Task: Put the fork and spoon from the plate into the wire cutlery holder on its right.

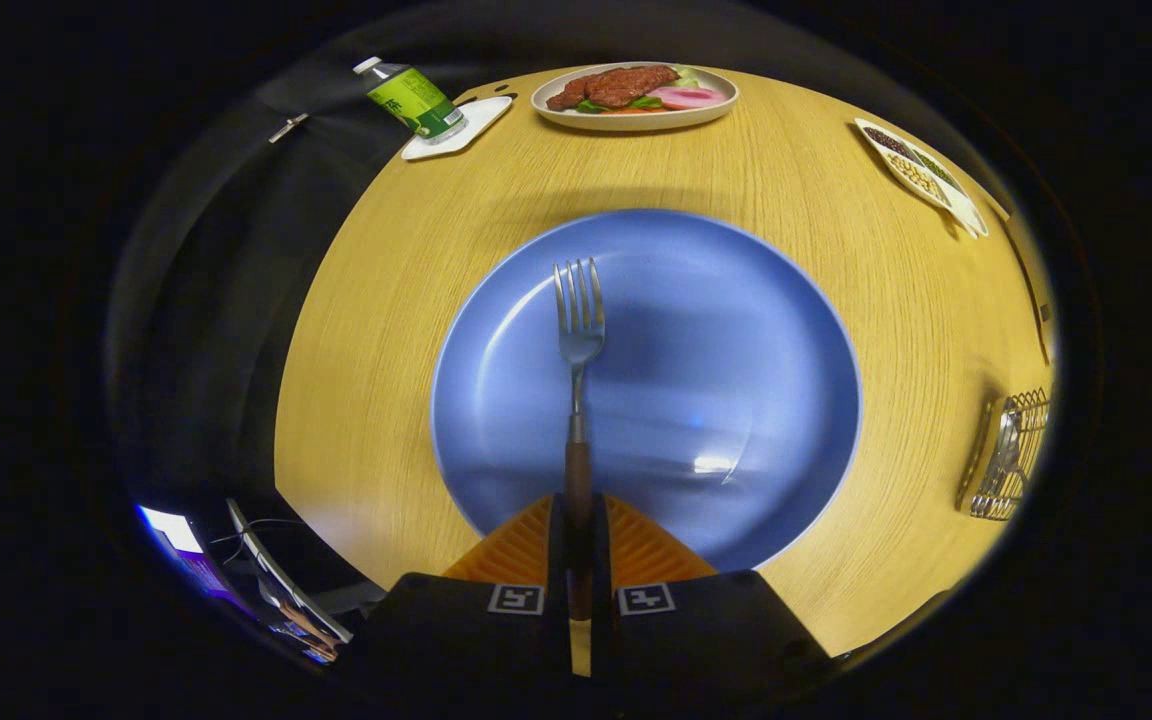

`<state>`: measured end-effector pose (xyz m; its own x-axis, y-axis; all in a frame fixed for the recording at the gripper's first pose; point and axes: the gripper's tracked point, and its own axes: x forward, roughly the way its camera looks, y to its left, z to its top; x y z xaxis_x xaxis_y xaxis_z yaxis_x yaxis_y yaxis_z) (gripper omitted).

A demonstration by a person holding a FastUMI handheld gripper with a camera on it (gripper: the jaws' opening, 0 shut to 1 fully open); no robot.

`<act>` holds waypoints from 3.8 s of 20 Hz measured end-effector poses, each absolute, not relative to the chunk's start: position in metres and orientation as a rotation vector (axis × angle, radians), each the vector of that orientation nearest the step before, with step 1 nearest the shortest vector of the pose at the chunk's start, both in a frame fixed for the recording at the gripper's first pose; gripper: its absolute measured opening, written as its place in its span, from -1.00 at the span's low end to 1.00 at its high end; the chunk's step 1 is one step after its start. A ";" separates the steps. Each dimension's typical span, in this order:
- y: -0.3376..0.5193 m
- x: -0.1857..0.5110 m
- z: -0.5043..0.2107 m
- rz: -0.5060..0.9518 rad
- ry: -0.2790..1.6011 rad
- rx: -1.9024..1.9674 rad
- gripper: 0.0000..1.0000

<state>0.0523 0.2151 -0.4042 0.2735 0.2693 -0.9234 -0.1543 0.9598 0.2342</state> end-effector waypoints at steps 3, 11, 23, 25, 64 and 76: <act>0.218 0.050 -0.389 0.374 1.236 0.135 -0.83; 0.185 0.023 -0.324 0.498 1.218 0.061 -0.83; 0.040 0.009 -0.222 0.399 1.137 -0.043 -0.83; 0.010 0.002 -0.215 0.370 1.156 -0.051 -0.83; -0.148 0.002 -0.276 0.334 1.671 -0.239 -0.70; -0.132 0.019 -0.240 0.333 1.419 0.012 0.99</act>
<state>0.0195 -0.1320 -0.2396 0.1133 0.2339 -0.9656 -0.2201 0.9536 0.2052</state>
